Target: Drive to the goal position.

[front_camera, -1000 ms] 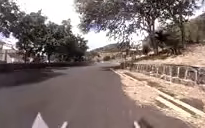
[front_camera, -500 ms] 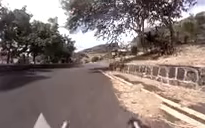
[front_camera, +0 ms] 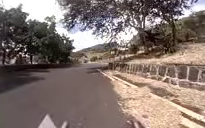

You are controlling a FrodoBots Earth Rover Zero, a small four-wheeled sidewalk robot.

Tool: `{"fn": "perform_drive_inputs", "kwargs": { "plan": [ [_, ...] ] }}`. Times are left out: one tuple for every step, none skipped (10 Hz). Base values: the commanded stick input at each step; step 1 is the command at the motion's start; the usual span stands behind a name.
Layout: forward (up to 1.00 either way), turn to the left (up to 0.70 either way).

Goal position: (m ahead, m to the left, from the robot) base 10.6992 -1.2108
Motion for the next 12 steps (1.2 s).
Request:
{"fn": "perform_drive_inputs", "kwargs": {
  "plan": [
    [0.85, 0.00],
    [0.85, 0.00],
    [0.85, 0.00],
    [0.85, 0.00],
    [0.85, 0.00],
    [0.85, 0.00],
    [0.85, 0.00],
    [0.85, 0.00],
    [0.85, 0.00],
    [0.85, 0.00],
    [0.85, 0.00],
    [0.85, 0.00]
  ]
}}
